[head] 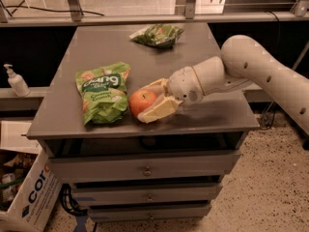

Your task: Move apple near green rice chip bag

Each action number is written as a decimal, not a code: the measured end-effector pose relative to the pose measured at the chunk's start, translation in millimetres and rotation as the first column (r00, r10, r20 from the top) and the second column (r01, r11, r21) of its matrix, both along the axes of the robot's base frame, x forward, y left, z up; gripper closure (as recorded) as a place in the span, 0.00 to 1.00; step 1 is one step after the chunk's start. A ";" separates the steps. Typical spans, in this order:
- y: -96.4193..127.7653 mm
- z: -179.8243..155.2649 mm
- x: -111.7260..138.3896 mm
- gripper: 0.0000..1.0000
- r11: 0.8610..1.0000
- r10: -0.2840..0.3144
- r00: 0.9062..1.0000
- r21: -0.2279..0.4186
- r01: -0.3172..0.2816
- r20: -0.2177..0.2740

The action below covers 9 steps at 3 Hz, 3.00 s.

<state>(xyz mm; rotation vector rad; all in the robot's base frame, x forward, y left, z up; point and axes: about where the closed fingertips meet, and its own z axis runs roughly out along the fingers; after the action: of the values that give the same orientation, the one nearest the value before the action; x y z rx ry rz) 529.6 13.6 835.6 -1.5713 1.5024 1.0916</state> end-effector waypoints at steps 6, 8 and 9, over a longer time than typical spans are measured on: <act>14.8 7.0 -7.3 0.00 0.994 0.071 0.967 -0.096 -0.049 0.244; -56.9 33.2 24.4 0.00 0.991 -0.101 0.957 -0.059 0.122 0.271; -96.3 53.2 40.2 0.00 0.981 -0.174 0.939 -0.032 0.192 0.297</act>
Offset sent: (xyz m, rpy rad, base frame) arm -0.0174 0.0194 0.0013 -0.0947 -0.2699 0.1078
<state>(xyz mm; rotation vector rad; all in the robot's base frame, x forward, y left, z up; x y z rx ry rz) 569.8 -82.7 888.8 -1.5223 1.4540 0.6801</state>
